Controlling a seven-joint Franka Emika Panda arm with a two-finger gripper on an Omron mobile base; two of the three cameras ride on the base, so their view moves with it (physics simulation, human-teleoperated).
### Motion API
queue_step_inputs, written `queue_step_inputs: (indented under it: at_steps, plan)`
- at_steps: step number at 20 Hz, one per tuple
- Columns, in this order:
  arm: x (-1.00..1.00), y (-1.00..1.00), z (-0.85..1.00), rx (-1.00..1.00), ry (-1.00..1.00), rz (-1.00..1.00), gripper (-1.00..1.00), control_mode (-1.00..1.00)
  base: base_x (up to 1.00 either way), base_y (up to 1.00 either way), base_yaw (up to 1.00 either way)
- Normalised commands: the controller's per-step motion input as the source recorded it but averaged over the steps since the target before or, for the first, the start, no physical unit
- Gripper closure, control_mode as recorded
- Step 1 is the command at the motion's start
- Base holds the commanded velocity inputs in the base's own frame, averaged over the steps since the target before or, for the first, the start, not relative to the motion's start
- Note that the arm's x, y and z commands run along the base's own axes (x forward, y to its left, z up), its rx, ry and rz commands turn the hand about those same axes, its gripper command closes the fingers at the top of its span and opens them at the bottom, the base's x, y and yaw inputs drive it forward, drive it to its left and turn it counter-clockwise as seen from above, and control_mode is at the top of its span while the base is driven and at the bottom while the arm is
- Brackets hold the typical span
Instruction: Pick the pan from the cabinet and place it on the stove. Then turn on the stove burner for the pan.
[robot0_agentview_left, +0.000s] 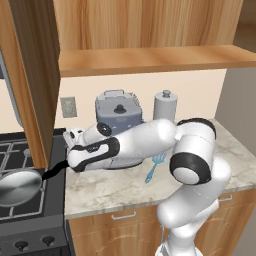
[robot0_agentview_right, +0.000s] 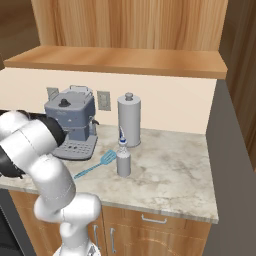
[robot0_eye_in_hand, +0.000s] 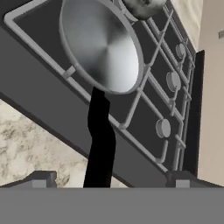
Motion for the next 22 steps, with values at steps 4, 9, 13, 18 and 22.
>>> queue_step_inputs:
  at_steps: [4,9,13,18,22]
  plan:
    - [-0.29,0.0,0.34,0.0,0.01,0.0,-1.0,-1.0,0.0,0.0,0.0]
    - [-0.53,-0.01,0.28,0.0,0.0,0.0,-1.0,-1.0,0.0,0.0,0.0]
    - [-0.62,-0.02,0.16,0.0,0.0,0.0,-1.0,-1.0,0.0,0.0,0.0]
    - [-0.68,-0.08,0.15,0.0,0.0,0.0,-1.0,-1.0,0.0,0.0,0.0]
    - [-0.75,-0.11,0.1,-0.02,0.0,0.0,-1.0,-1.0,0.0,0.0,0.0]
